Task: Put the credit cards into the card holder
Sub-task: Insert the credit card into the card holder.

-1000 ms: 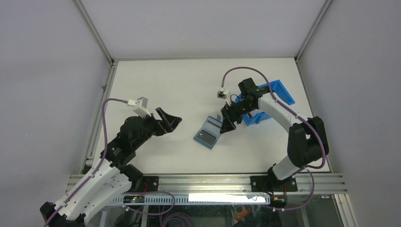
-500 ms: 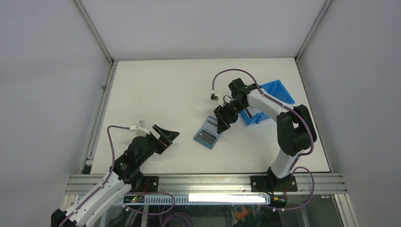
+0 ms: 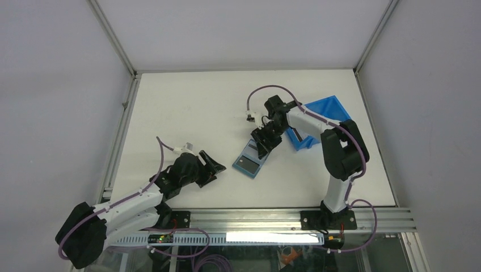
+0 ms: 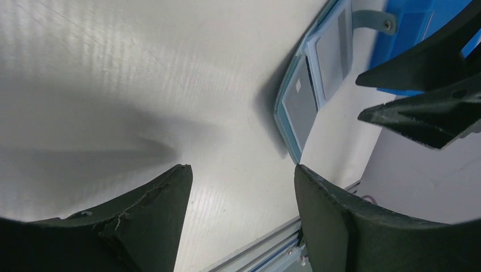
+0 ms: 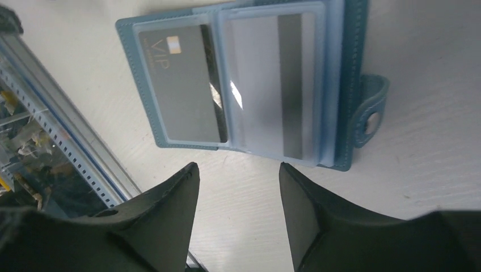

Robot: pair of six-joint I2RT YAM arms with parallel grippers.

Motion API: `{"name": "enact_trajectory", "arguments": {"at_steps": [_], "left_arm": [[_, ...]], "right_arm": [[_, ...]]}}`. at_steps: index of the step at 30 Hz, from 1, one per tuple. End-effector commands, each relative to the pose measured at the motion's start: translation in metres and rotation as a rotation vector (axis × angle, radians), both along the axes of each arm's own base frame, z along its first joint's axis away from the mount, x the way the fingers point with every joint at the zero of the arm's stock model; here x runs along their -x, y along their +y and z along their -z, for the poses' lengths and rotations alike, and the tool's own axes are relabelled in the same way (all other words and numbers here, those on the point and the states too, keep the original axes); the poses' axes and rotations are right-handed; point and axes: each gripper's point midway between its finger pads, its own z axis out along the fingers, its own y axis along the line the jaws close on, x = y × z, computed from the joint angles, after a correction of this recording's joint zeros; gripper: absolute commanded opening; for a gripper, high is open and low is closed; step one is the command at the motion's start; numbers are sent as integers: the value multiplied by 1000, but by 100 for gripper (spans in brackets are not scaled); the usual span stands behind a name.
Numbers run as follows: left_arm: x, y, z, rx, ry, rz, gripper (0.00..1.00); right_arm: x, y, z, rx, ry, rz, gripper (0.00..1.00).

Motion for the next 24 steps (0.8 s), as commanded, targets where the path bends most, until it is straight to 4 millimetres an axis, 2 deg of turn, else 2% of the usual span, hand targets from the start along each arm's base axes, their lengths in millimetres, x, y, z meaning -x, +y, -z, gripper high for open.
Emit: {"name": "enact_trajectory", "arguments": {"at_steps": [1, 3, 8, 17, 24], "left_arm": [[-12, -30, -27, 70, -43, 36, 68], [-16, -40, -31, 87, -50, 44, 68], [-20, -56, -27, 100, -30, 59, 66], [-30, -89, -21, 133, 20, 126, 59], [-29, -93, -2, 104, 75, 138, 49]], "right_arm": [[-33, 8, -5, 29, -84, 73, 56], [-38, 8, -3, 42, -84, 82, 55], [-43, 9, 0, 62, -73, 84, 55], [-41, 8, 5, 76, -65, 80, 54], [-44, 3, 11, 109, -70, 86, 54]]}}
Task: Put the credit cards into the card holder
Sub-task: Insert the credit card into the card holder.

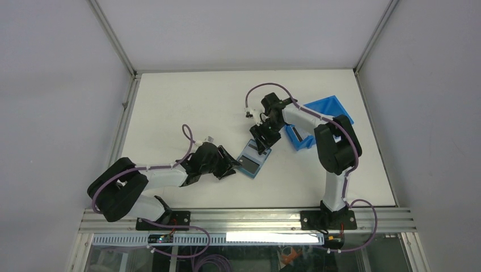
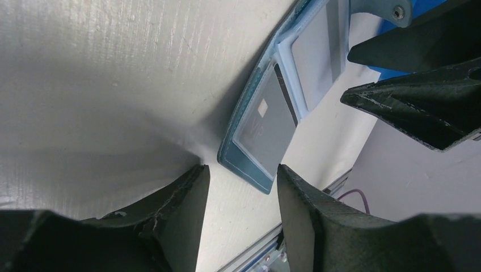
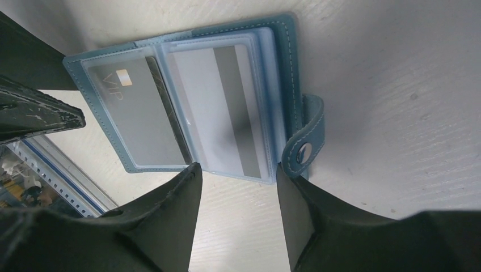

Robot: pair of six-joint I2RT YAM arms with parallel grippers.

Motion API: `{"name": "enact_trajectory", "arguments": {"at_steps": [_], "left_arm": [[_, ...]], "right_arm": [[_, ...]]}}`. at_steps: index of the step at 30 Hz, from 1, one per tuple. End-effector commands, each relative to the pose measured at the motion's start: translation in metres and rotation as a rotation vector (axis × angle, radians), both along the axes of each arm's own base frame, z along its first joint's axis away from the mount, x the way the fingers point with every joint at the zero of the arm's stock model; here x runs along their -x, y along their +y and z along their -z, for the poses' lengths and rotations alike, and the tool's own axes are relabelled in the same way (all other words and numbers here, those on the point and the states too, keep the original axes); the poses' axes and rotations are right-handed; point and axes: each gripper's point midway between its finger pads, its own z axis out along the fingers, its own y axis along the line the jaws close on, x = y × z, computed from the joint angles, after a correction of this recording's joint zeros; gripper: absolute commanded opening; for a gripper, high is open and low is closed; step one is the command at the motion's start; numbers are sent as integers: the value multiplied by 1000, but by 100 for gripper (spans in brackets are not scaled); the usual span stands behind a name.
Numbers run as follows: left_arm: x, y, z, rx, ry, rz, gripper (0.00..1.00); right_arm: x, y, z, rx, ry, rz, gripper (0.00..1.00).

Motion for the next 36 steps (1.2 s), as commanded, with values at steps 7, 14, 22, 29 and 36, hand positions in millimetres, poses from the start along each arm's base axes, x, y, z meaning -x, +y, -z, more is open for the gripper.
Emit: {"name": "enact_trajectory", "arguments": {"at_steps": [7, 14, 22, 29, 36], "left_arm": [[-5, -19, -7, 45, 3, 34, 36], [-6, -22, -4, 16, 11, 68, 26], [-9, -18, -4, -22, 5, 90, 24], [-12, -17, -8, -40, -8, 109, 23], [-12, -16, -8, -48, -8, 121, 23]], "right_arm": [[-7, 7, -4, -2, -14, -1, 53], [5, 14, -21, -62, -28, -34, 45], [17, 17, -30, -123, -6, -27, 42], [24, 27, -39, -197, 44, -5, 40], [32, 34, -47, -258, 79, -5, 39]]}}
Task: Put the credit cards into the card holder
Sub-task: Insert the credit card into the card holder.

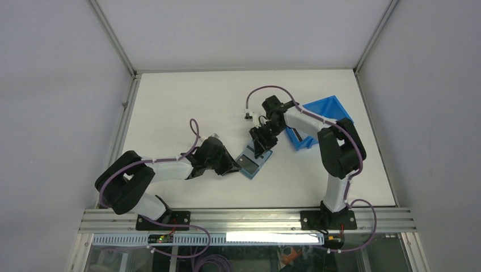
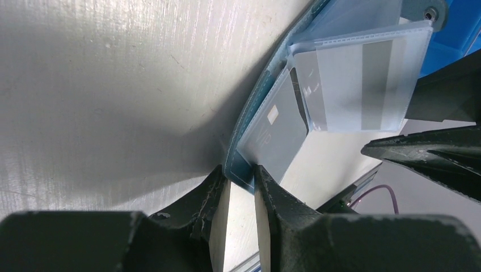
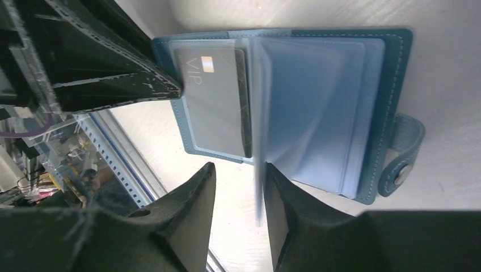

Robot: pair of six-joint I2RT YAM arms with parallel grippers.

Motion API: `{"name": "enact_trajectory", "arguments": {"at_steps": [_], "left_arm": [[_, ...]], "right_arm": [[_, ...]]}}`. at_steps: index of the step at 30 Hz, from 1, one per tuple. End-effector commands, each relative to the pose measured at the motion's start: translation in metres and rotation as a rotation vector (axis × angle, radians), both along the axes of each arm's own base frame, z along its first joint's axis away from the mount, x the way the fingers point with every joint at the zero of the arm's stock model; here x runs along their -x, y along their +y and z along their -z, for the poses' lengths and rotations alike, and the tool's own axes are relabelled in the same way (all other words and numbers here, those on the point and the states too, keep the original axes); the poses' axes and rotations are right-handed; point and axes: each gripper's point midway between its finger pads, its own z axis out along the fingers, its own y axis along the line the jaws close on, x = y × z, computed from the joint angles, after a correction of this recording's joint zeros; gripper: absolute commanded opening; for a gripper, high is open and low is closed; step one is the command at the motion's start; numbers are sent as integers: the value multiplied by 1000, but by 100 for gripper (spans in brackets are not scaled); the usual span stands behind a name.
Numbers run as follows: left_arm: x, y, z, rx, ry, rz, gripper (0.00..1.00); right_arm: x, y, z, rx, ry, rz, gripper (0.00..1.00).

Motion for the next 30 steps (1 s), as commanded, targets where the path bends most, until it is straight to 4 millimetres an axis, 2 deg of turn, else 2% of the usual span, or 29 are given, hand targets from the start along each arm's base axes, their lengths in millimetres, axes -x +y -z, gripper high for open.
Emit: {"name": "enact_trajectory", "arguments": {"at_steps": [1, 7, 16, 20, 24, 26, 30], "left_arm": [[-9, -9, -18, 37, -41, 31, 24], [-9, -9, -18, 40, -40, 40, 24], [-9, -8, -18, 40, -40, 43, 24], [-9, -9, -18, 43, -40, 50, 24], [-9, -10, -19, 44, -41, 56, 25], [-10, -11, -18, 44, -40, 57, 24], [-10, -10, -18, 44, -39, 56, 25]], "right_arm": [[1, 15, -31, -125, -21, 4, 39], [2, 17, -29, -132, 9, 44, 40], [0, 19, -30, -136, 20, 80, 29], [3, 21, -31, -151, 41, 93, 28], [4, 22, -29, -153, 57, 102, 29], [5, 24, -30, -159, 66, 100, 39], [7, 26, -32, -177, 89, 99, 41]]}}
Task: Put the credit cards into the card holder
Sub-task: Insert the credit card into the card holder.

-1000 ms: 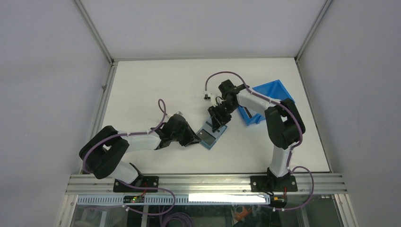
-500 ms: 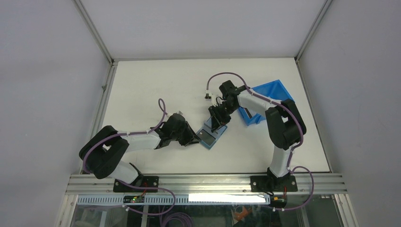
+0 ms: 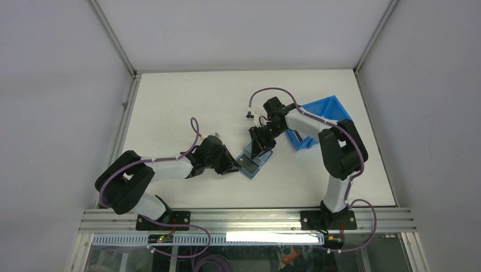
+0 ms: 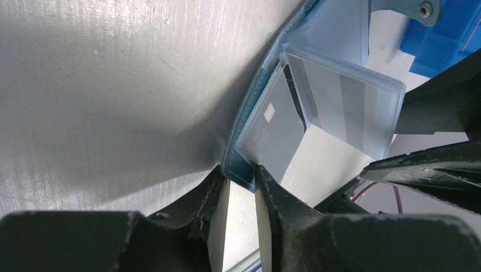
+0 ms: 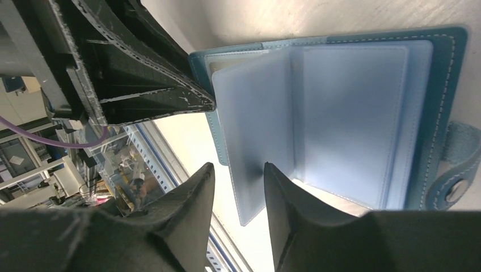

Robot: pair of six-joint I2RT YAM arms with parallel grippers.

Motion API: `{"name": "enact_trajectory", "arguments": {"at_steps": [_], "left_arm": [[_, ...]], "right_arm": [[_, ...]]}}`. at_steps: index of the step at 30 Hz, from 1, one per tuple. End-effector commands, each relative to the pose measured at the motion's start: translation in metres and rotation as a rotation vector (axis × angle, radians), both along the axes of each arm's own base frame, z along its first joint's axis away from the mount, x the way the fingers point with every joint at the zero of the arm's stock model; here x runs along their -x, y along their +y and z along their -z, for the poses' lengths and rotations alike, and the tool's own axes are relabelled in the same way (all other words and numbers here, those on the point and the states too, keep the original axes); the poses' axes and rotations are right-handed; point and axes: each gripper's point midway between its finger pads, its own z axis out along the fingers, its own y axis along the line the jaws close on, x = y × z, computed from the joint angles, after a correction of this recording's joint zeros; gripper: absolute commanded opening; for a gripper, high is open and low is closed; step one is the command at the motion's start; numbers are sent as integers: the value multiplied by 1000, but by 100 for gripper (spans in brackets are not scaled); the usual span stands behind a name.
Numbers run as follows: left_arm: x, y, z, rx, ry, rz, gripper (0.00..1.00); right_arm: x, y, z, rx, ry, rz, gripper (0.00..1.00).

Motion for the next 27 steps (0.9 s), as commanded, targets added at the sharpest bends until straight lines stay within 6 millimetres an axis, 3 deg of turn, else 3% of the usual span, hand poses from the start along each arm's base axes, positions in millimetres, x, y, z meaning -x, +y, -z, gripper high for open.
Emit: {"name": "enact_trajectory", "arguments": {"at_steps": [1, 7, 17, 27], "left_arm": [[-9, -10, -15, 46, -29, 21, 25], [-9, -11, -15, 47, -27, 26, 25], [-8, -10, -13, 48, -24, 26, 25], [-8, -12, -13, 51, -21, 31, 25]], "right_arm": [[-3, 11, -23, -89, -18, 4, 40], [0, 15, -23, -108, 20, 16, 37], [-2, 12, -16, -74, 20, 25, 18], [5, 11, -3, 3, -19, -27, 8]]}}
